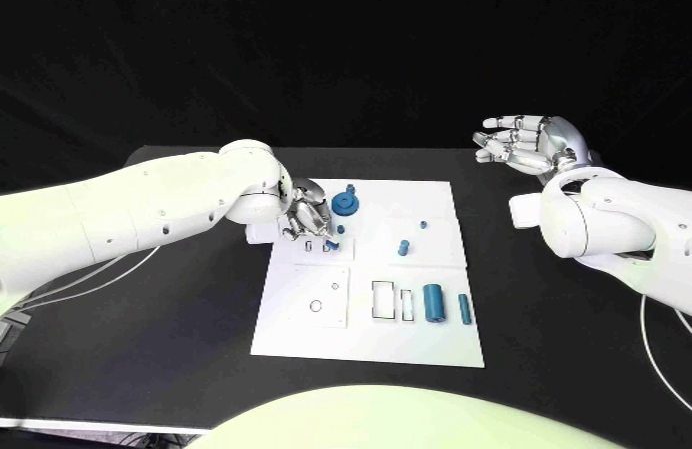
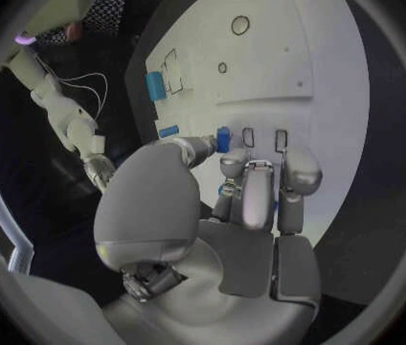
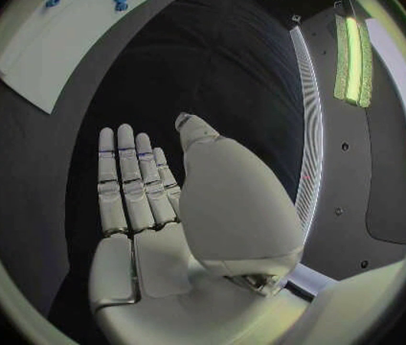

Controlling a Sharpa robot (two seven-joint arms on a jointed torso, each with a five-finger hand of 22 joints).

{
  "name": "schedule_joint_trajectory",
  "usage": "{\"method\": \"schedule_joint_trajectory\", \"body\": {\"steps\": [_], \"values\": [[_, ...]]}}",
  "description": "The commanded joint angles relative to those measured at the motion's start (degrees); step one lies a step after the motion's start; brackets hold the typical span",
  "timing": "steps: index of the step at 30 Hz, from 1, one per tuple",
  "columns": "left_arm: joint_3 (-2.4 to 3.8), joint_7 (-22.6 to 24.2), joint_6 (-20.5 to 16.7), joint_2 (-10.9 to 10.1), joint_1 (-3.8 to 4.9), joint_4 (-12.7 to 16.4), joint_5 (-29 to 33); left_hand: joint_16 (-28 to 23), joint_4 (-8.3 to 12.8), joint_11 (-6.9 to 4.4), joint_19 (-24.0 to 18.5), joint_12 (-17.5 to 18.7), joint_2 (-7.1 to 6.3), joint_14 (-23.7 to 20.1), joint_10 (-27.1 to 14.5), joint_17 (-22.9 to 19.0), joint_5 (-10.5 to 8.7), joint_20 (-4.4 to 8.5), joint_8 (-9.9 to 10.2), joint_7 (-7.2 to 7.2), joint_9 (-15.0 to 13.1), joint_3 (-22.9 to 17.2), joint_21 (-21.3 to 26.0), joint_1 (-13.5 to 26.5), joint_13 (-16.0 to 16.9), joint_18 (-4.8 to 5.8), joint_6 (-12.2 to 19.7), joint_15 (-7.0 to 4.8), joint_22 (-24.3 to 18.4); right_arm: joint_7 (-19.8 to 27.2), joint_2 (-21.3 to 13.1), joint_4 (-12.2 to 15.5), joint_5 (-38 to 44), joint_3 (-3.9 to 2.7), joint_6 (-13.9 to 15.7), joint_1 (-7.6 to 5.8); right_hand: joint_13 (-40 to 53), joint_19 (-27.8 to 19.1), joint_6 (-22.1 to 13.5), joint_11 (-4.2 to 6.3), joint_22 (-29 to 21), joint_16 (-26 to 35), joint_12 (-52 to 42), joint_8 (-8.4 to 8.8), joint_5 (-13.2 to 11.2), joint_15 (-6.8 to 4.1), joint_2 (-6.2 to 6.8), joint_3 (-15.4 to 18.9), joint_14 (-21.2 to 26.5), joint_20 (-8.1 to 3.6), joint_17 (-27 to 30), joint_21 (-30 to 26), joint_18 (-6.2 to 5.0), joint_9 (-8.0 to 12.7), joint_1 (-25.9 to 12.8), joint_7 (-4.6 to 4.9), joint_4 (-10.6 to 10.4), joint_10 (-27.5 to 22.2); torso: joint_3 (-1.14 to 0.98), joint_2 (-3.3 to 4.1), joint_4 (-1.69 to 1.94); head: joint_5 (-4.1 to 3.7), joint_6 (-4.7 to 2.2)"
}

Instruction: Assemble the parts on the task board

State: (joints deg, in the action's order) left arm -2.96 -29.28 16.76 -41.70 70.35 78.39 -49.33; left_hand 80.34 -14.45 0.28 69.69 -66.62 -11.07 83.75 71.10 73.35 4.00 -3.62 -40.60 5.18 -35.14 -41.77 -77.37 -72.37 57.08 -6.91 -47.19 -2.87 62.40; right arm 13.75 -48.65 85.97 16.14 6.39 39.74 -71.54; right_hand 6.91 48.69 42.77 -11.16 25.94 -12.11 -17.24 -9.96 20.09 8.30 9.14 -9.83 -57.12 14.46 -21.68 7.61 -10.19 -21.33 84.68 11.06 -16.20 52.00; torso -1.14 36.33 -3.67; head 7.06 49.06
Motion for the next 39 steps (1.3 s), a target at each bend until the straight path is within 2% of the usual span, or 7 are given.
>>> {"method": "schedule_joint_trajectory", "body": {"steps": [1, 2, 3, 11, 25, 33, 39], "values": [[0.14, 0.5, -3.0, -1.1, 0.07, 1.3, 6.5, 0.6, 9.9, -0.18, 1.2, -0.7, -0.69, 1.8, 1.2, 1.0, 2.50, 0.21, -0.6, -0.82, -7.7, -10.3, -0.8, 1.7, 1.0, 1.26, -1.2, -0.44, 1.3, 0.3, -0.1, 0.0, 0.5, -0.01, -0.6, -0.02, -0.1, -0.1, -0.4, -0.37, -0.2, 0.3, 0.2, -0.28, 0.2, 0.23, -0.02, -0.4, -0.3, 0.42, 0.1, -0.4, -0.21, 0.1, -0.6, 4.38, -0.1, 0.1, -0.08, -0.01, -0.02, 0.20, 0.13], [0.16, 0.5, -3.3, -1.5, 0.08, 1.7, 6.8, 0.8, 10.5, -0.37, 1.7, -1.1, -1.15, 2.0, 1.7, 1.3, 5.33, 0.39, -0.7, -0.93, -7.9, -10.6, -1.2, 2.7, 1.4, 1.39, -1.6, -0.58, 2.0, 0.3, -0.2, 0.0, 0.5, -0.01, -0.6, -0.02, -0.1, -0.1, -0.4, -0.37, -0.2, 0.3, 0.2, -0.28, 0.2, 0.23, -0.02, -0.4, -0.3, 0.42, 0.1, -0.4, -0.21, 0.1, -0.6, 4.38, -0.1, 0.1, -0.11, -0.01, -0.01, 0.22, 0.21], [0.18, 0.6, -3.7, -1.8, 0.10, 2.1, 7.0, 0.8, 10.9, -0.46, 2.0, -1.2, -1.27, 2.1, 2.0, 1.4, 6.44, 0.49, -0.7, -1.00, -8.1, -10.7, -1.4, 3.2, 1.7, 1.46, -1.8, -0.67, 2.4, 0.3, -0.2, 0.0, 0.5, 0.00, -0.6, -0.02, -0.1, -0.1, -0.4, -0.37, -0.2, 0.3, 0.2, -0.28, 0.2, 0.23, -0.02, -0.4, -0.3, 0.42, 0.1, -0.4, -0.21, 0.1, -0.6, 4.38, -0.1, 0.1, -0.11, 0.00, -0.04, 0.27, 0.23], [0.10, 0.8, -9.0, -3.5, 0.10, 5.0, 1.0, 0.8, 12.8, -0.98, 4.1, -2.8, -2.00, 2.3, 4.0, 1.6, 12.37, 1.03, -0.8, -1.51, -8.9, -11.2, -2.9, 5.4, 3.8, 1.98, -3.1, -1.15, 5.1, 0.3, -0.3, 0.1, 0.5, 0.03, -0.6, -0.01, -0.2, -0.1, -0.4, -0.38, -0.2, 0.4, 0.2, -0.28, 0.2, 0.25, 0.00, -0.4, -0.2, 0.43, 0.1, -0.4, -0.21, 0.1, -0.6, 4.39, -0.1, 0.1, -0.14, 0.06, 0.11, 0.55, 0.82], [-0.72, 0.3, -15.4, -4.1, -0.45, 7.2, -6.5, 0.7, 13.6, -1.25, 4.8, -3.7, -2.27, 2.3, 5.0, 1.6, 14.13, 1.28, -0.9, -1.78, -9.2, -11.5, -3.4, 6.0, 5.1, 2.17, -3.9, -1.40, 6.1, 0.4, -0.2, -0.2, 0.5, 0.07, -0.7, 0.02, -0.9, -0.8, -0.5, -0.50, -1.2, 1.1, 0.2, -0.41, 0.5, 0.41, 0.08, -0.8, -0.2, 0.62, 0.6, -1.3, -0.16, 0.3, -0.9, 4.48, 0.0, -0.1, -0.20, -0.14, 0.16, 0.66, 0.94], [-0.92, -0.1, -13.3, -3.7, -0.82, 7.0, -8.5, 0.7, 14.5, -1.57, 4.9, -4.3, -2.67, 2.3, 5.9, 1.7, 17.29, 1.60, -0.9, -2.12, -9.6, -11.9, -3.6, 7.4, 6.1, 2.18, -4.8, -1.68, 6.3, 0.5, -0.2, -0.3, 0.5, 0.10, -0.8, 0.05, -1.0, -0.9, -0.6, -0.51, -1.4, 1.2, 0.2, -0.43, 0.6, 0.43, 0.07, -0.8, -0.2, 0.66, 0.7, -1.4, -0.17, 0.4, -0.9, 4.49, 0.0, -0.1, -0.16, -0.04, 0.17, 0.75, 0.94], [-1.13, -0.3, -10.4, -3.4, -0.90, 6.7, -9.9, 0.6, 14.6, -1.66, 4.8, -4.4, -2.63, 2.3, 6.1, 1.7, 18.21, 1.66, -1.0, -2.22, -9.8, -11.9, -3.6, 7.9, 6.2, 2.18, -5.0, -1.74, 6.3, 0.4, -0.2, -0.4, 0.5, 0.12, -0.8, 0.08, -1.1, -0.9, -0.6, -0.51, -1.5, 1.2, 0.2, -0.45, 0.7, 0.44, 0.06, -0.9, -0.2, 0.68, 0.8, -1.4, -0.18, 0.4, -0.9, 4.49, 0.1, -0.1, -0.21, 0.00, 0.14, 0.81, 0.94]]}}
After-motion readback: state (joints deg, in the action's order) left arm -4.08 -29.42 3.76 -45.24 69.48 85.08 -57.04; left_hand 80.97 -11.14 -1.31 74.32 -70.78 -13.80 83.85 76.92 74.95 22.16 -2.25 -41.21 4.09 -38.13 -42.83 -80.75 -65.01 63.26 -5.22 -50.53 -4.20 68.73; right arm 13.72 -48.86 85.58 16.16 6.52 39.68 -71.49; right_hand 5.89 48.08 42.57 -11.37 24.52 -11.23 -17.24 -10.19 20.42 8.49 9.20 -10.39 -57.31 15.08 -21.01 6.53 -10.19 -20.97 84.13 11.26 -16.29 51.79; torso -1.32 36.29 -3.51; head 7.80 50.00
